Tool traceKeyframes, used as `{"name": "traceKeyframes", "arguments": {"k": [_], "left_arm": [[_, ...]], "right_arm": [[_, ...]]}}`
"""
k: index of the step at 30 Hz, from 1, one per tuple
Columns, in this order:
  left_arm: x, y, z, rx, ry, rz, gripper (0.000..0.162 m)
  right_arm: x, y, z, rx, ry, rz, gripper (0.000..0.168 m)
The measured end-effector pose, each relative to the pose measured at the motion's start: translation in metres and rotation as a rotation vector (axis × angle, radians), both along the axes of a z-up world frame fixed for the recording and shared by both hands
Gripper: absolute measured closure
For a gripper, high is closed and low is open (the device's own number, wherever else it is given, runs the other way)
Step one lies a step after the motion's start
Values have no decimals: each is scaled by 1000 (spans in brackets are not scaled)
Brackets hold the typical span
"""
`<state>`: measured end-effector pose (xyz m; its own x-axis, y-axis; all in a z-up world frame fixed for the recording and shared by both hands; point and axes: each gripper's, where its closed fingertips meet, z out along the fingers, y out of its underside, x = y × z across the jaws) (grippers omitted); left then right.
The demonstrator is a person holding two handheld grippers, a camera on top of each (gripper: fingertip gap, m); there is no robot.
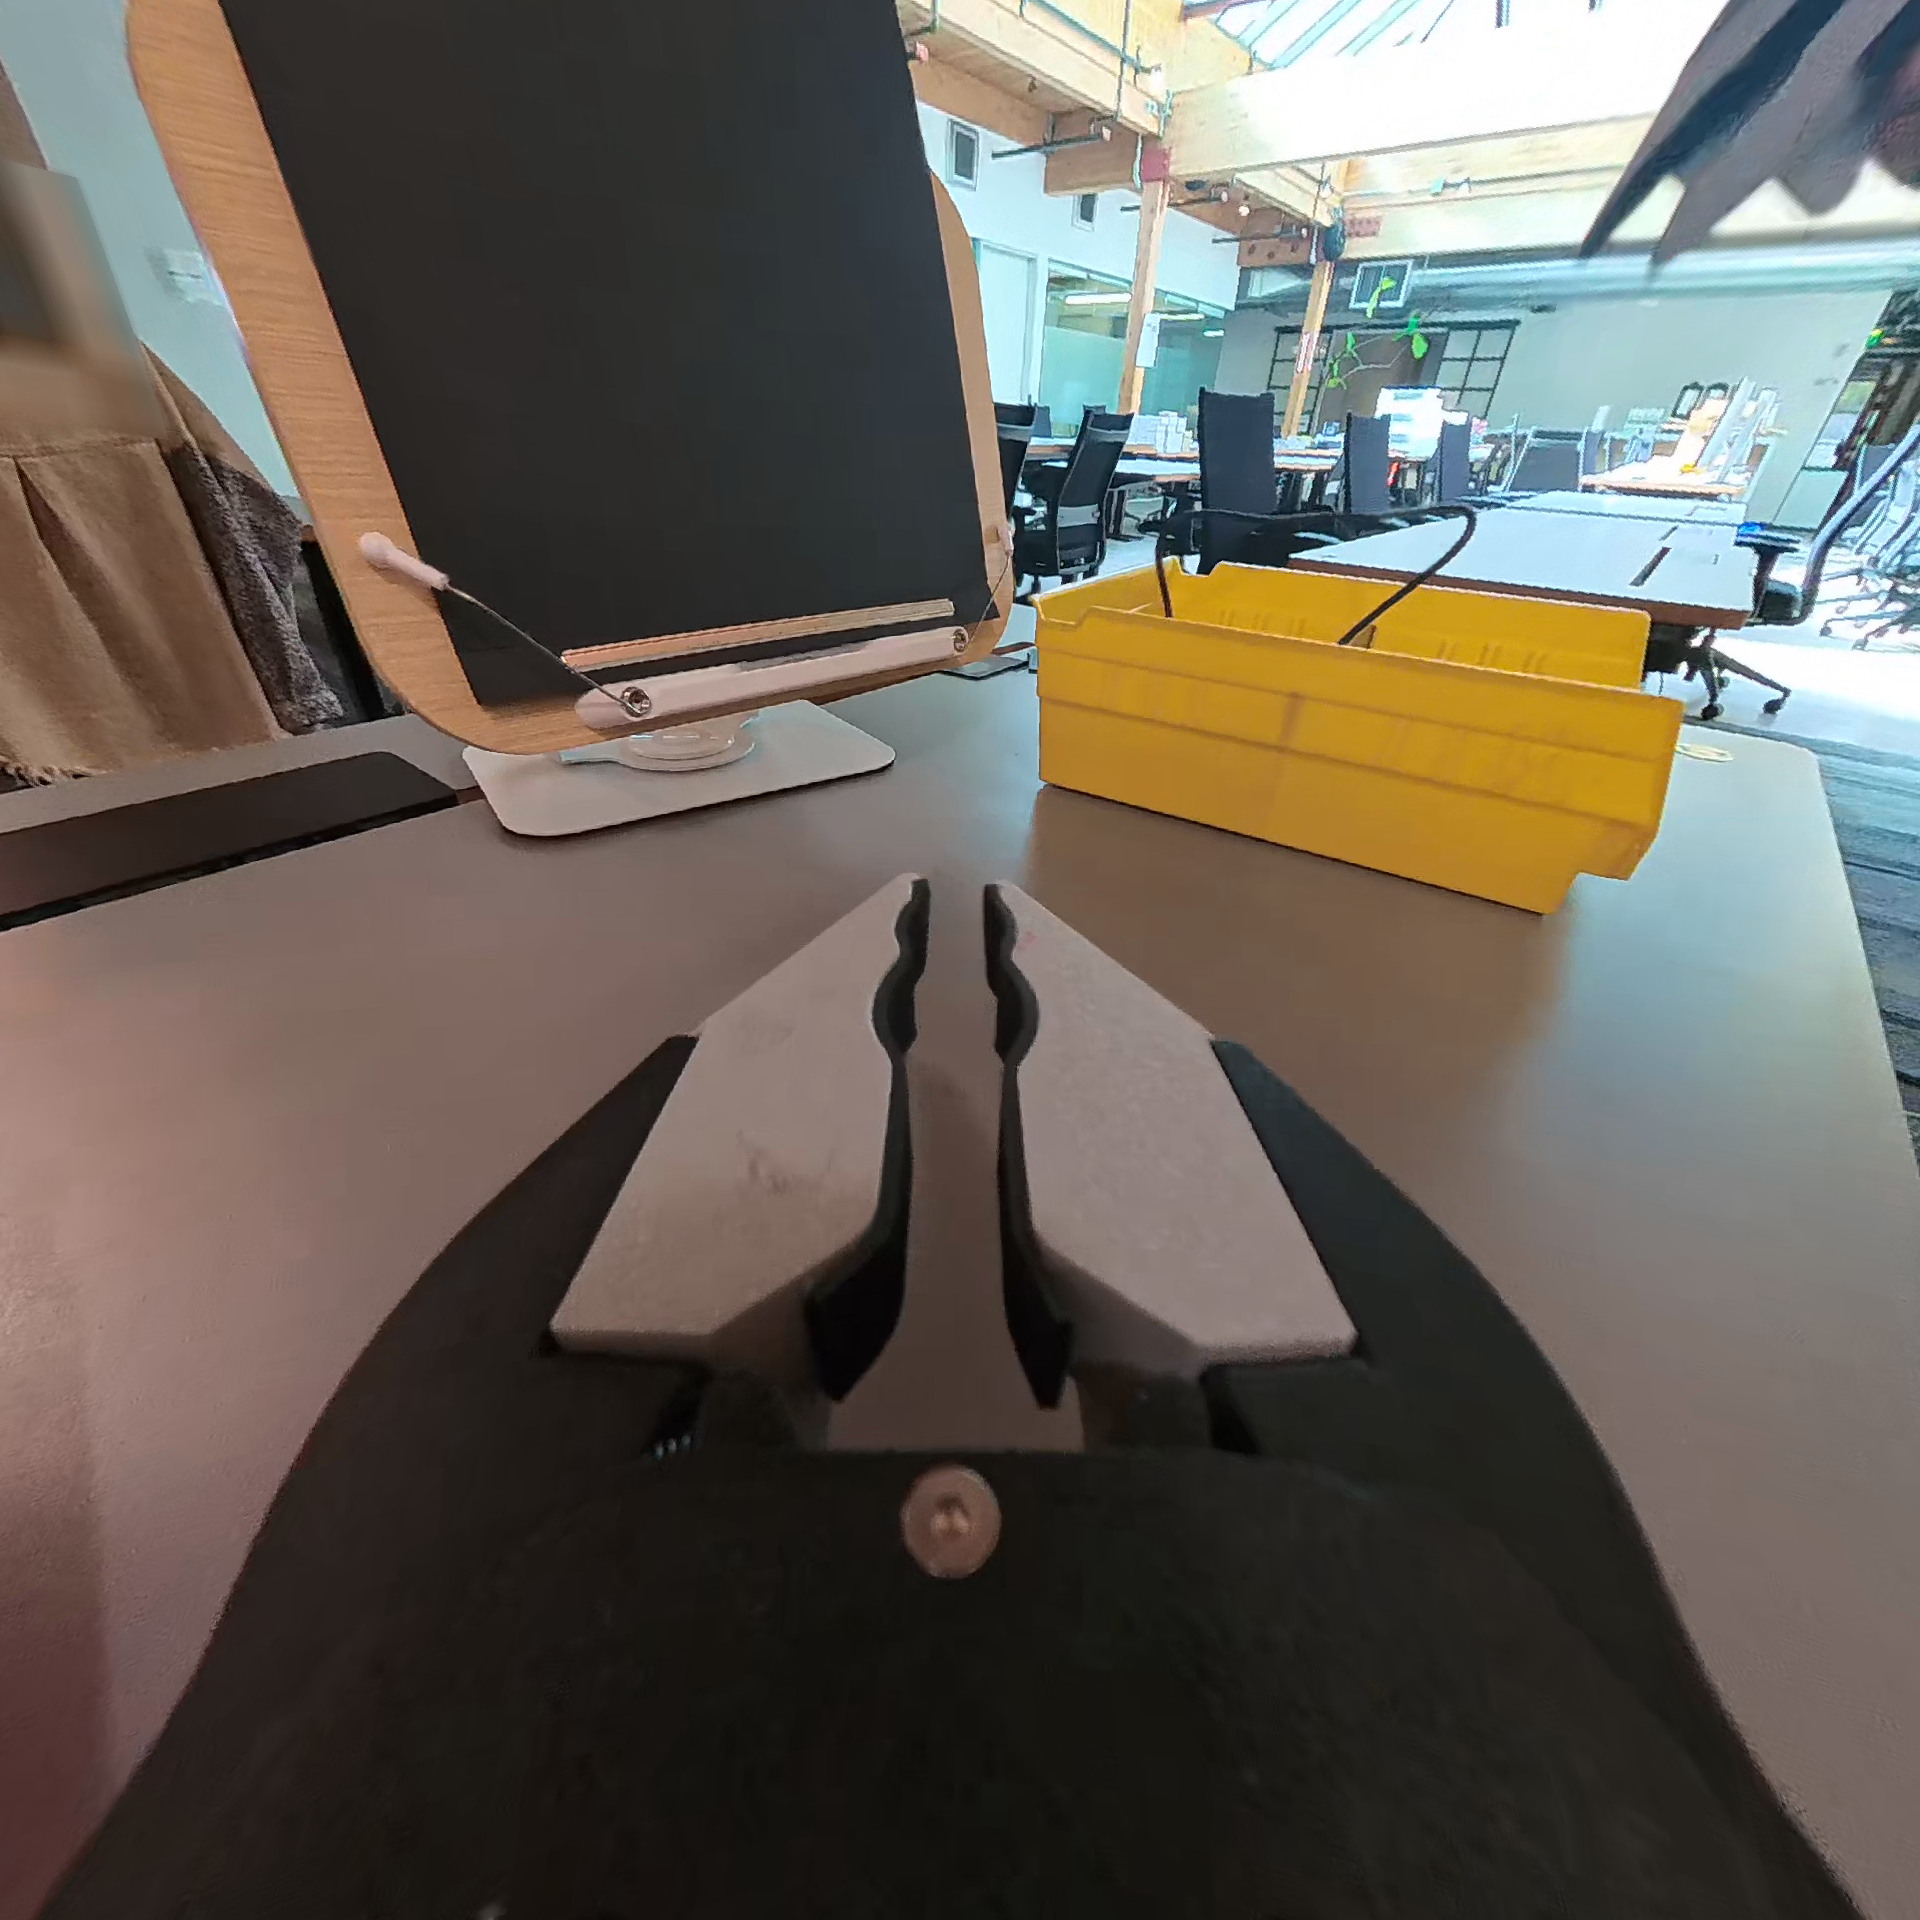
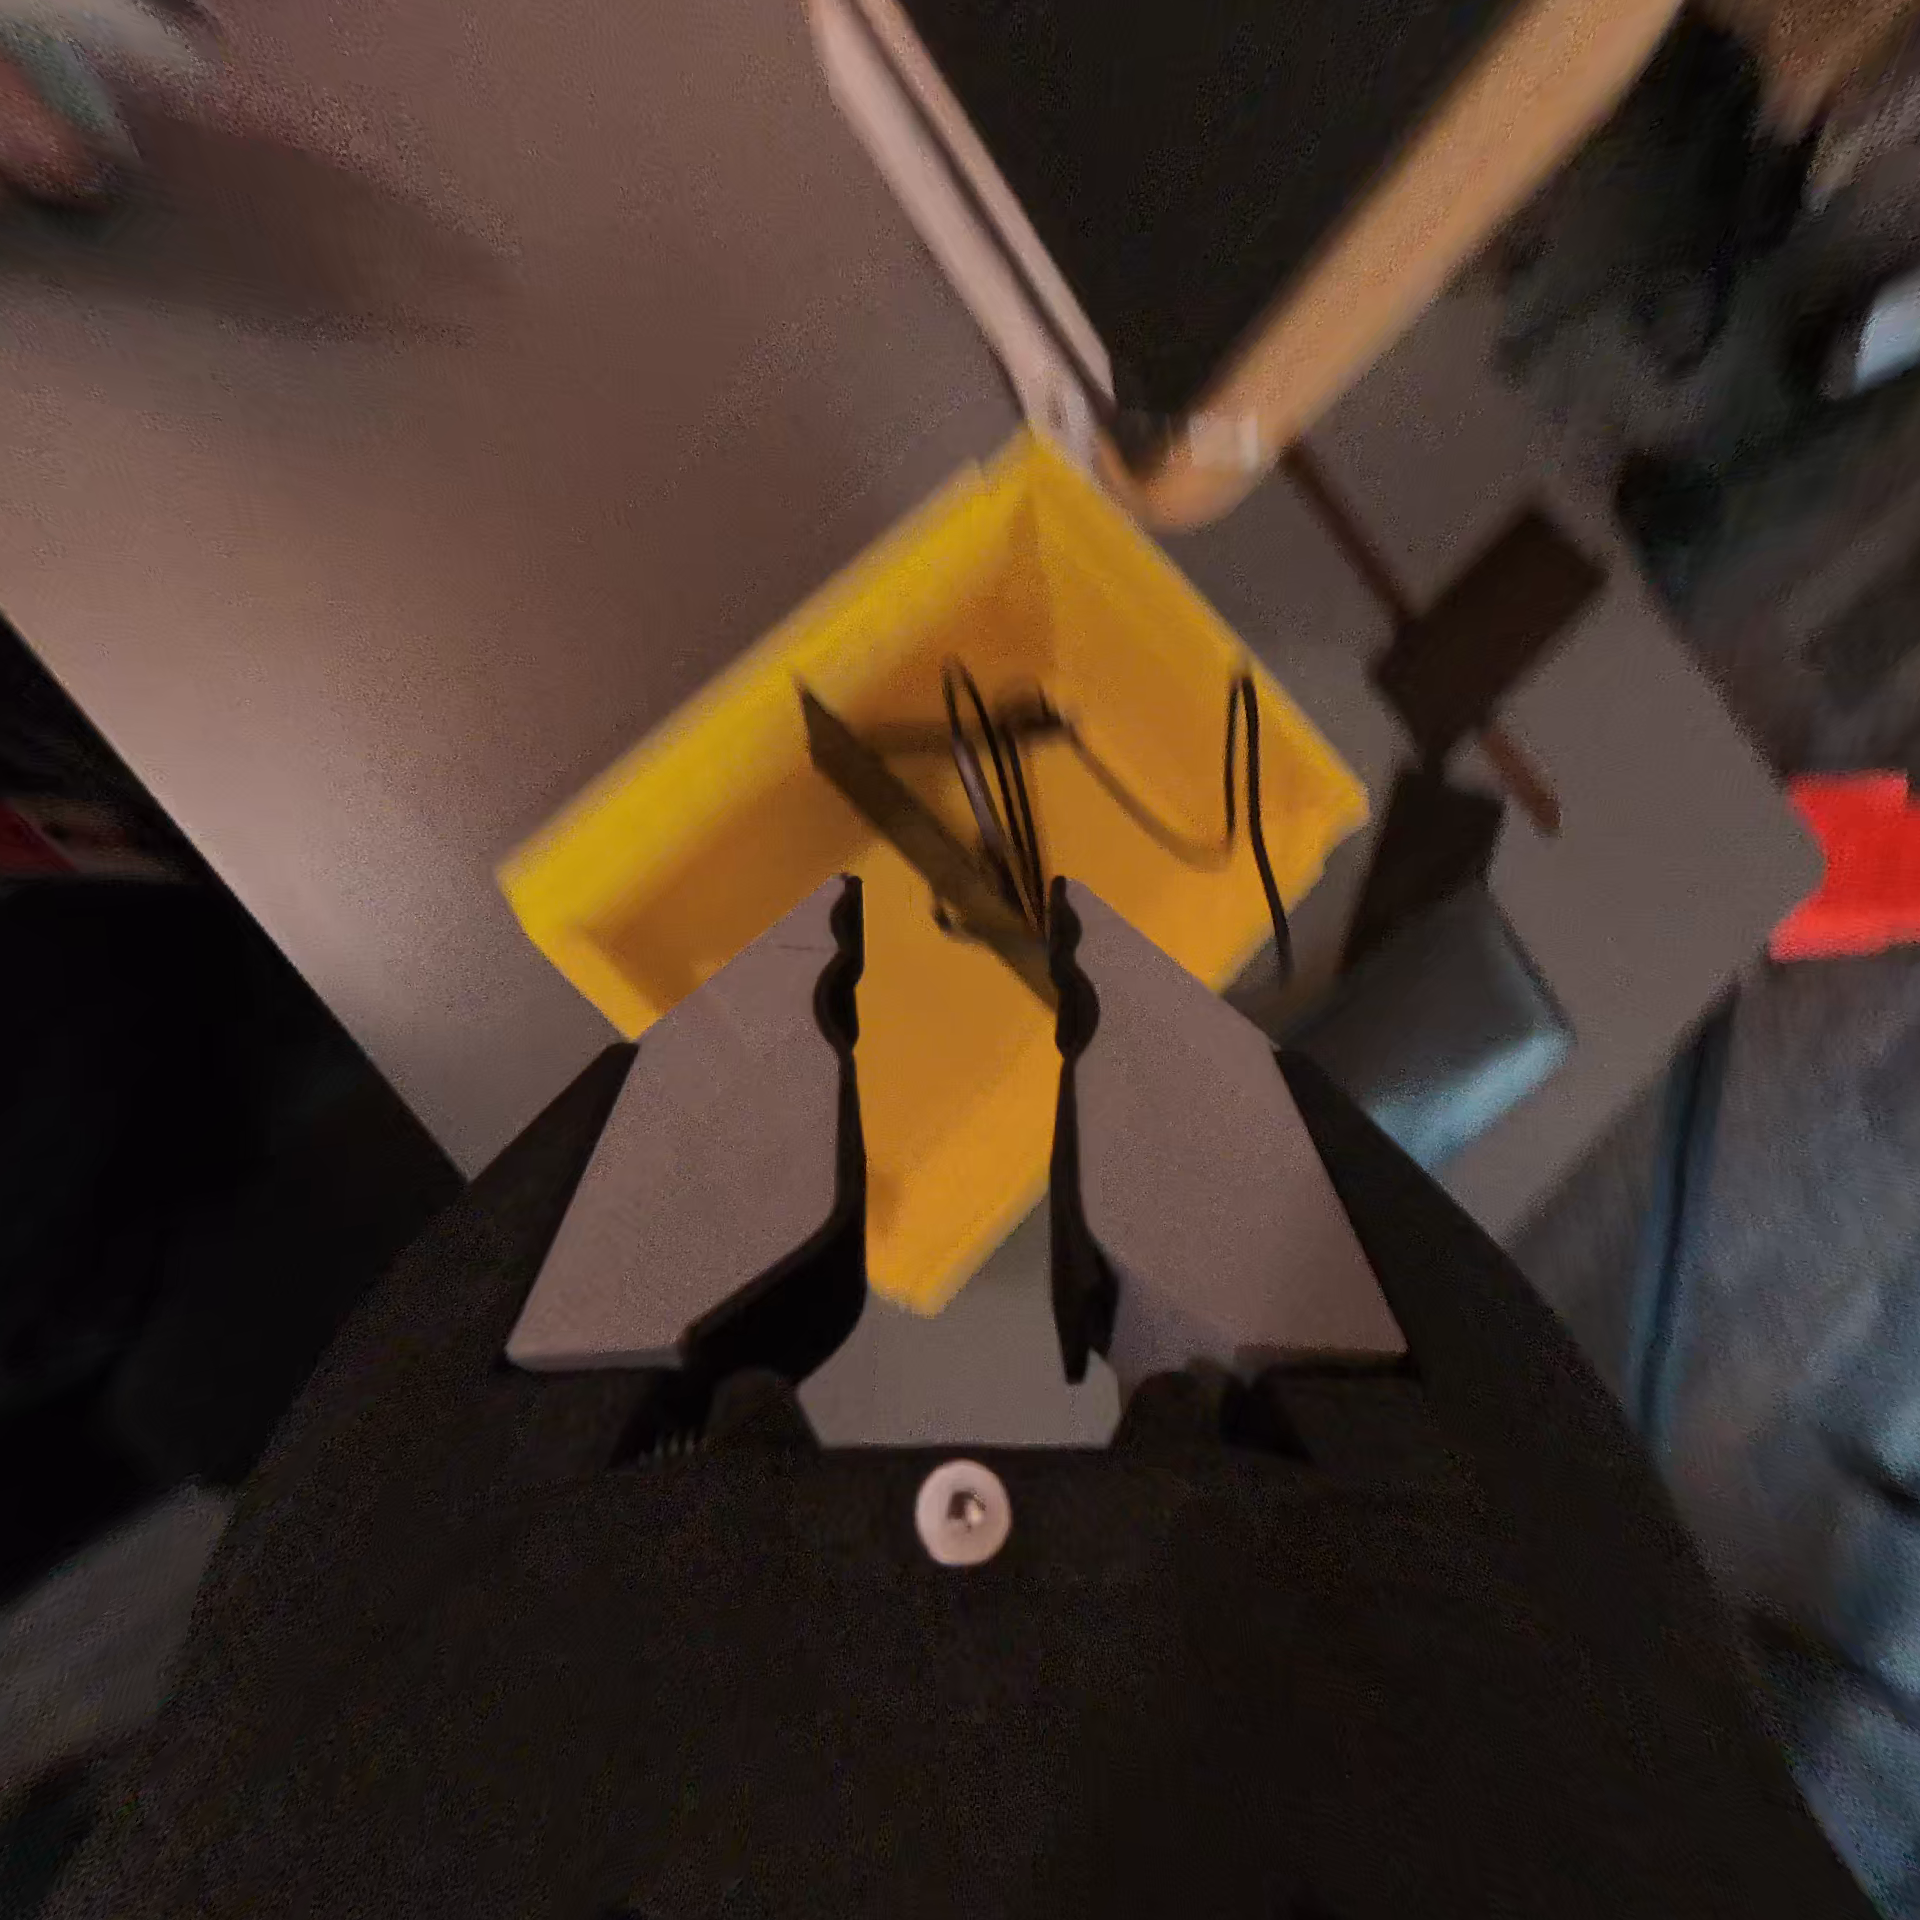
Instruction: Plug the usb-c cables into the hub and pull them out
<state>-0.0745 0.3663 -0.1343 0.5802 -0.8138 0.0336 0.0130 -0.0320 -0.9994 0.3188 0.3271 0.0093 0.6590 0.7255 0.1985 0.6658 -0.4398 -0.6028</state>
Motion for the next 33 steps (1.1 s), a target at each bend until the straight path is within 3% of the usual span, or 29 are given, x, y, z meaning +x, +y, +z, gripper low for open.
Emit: {"name": "traceKeyframes", "arguments": {"k": [1,4,6,9,13,15,18,21,24,28,33], "left_arm": [[2,-1,-1,3,13,-4,152],[5,-2,-3,11,37,-10,146],[4,-3,-1,21,24,-8,143],[3,-5,1,34,17,-16,136],[6,-8,0,61,37,-22,133],[5,-7,1,53,29,-20,132],[4,-7,2,58,24,-18,128],[5,-4,-1,69,55,-8,123],[7,1,-5,58,90,10,114],[5,6,-6,45,93,40,106],[4,5,-4,68,85,49,112]], "right_arm": [[-30,-4,17,91,113,36,135],[-126,-31,44,235,461,203,133],[-189,-51,33,165,667,319,122],[-272,-51,-20,29,804,414,114],[-342,11,-123,28,671,328,108],[-358,44,-154,56,634,288,108],[-368,78,-168,147,686,273,114],[-371,90,-193,121,588,288,102],[-371,92,-196,124,559,287,101],[-371,94,-197,136,545,277,87],[-368,96,-194,148,566,255,74]]}}
